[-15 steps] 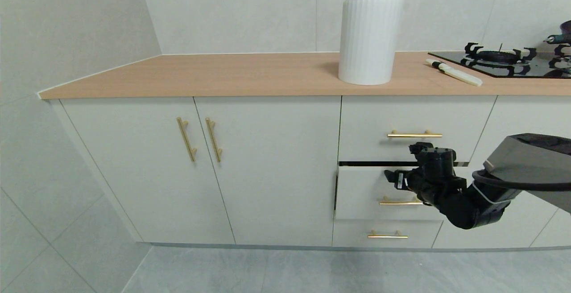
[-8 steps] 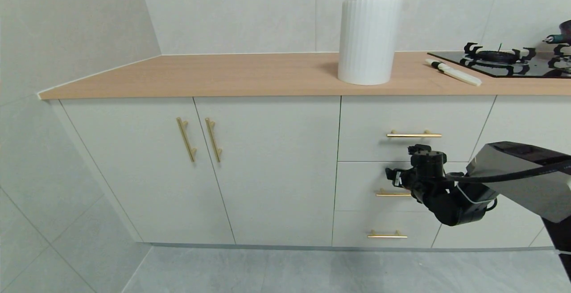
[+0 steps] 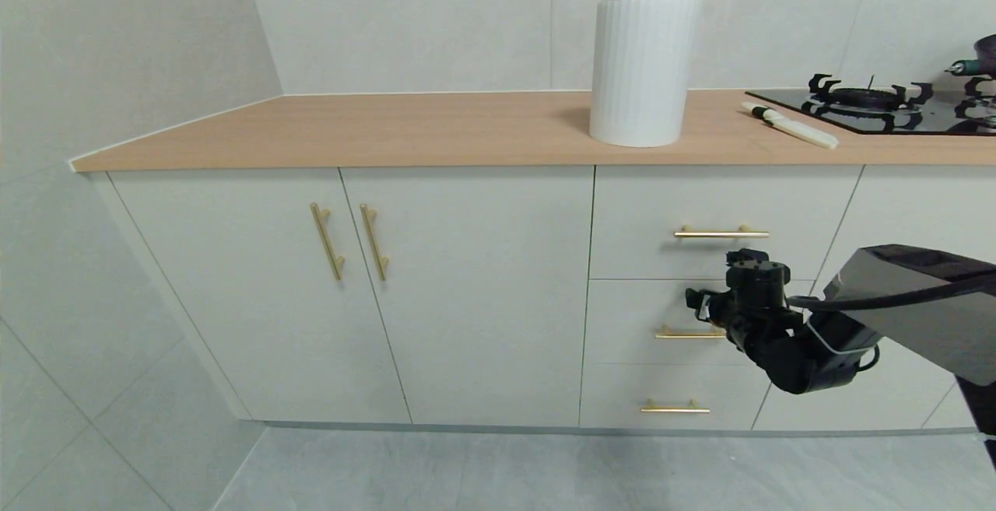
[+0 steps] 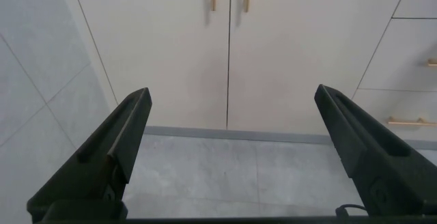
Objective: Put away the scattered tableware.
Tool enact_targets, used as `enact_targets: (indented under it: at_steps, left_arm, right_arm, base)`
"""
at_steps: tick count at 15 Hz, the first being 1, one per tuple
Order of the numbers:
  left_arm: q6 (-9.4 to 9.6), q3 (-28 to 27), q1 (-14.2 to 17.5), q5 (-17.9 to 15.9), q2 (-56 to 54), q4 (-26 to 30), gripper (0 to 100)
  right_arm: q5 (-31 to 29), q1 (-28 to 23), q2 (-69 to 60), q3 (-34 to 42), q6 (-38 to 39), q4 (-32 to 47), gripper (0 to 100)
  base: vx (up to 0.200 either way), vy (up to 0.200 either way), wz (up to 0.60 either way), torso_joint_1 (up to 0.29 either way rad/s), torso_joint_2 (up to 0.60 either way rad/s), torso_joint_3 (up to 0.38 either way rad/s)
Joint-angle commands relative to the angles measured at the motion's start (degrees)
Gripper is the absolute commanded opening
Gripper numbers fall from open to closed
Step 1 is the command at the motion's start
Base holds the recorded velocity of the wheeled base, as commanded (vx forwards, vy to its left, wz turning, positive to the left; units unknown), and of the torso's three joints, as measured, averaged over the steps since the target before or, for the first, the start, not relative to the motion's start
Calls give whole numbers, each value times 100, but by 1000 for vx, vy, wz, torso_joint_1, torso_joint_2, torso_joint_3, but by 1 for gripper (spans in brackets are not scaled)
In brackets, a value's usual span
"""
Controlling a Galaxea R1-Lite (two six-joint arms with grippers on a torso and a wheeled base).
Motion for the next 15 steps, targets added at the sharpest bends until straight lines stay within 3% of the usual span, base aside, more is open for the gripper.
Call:
enact_targets:
  at_steps: [1, 2, 6, 9, 11, 14, 15]
  left_arm:
    - [-2, 0, 3, 4, 0, -1, 100]
    - [-2, 0, 3, 4, 0, -1, 100]
    - [-2, 0, 3, 4, 0, -1, 100]
    - [-2, 0, 3, 4, 0, -1, 100]
    - [-2, 0, 3, 4, 0, -1, 100]
    - [-2, 0, 3, 4, 0, -1, 100]
    - [-2, 0, 3, 4, 0, -1, 100]
  right_arm:
    - [63, 67, -1016, 1015, -21, 62, 100]
    - [142, 58, -1842, 1771, -29, 79, 100]
    - [1, 5, -4321, 3441, -91, 106, 100]
    - [-395, -12, -6711, 4346, -926, 229, 100]
    - [-500, -30, -7907, 4443, -1427, 888, 100]
    - [-649, -39, -10166, 4030, -1761, 3683, 100]
    - [-948, -39, -10781, 3810, -1770, 4720, 100]
  base:
    - [0, 0, 0, 0, 0, 0]
    - [0, 0, 0, 0, 0, 0]
    - [0, 0, 0, 0, 0, 0]
    - [0, 0, 0, 0, 0, 0]
    - [0, 0, 0, 0, 0, 0]
    - [0, 0, 0, 0, 0, 0]
    - [0, 0, 0, 0, 0, 0]
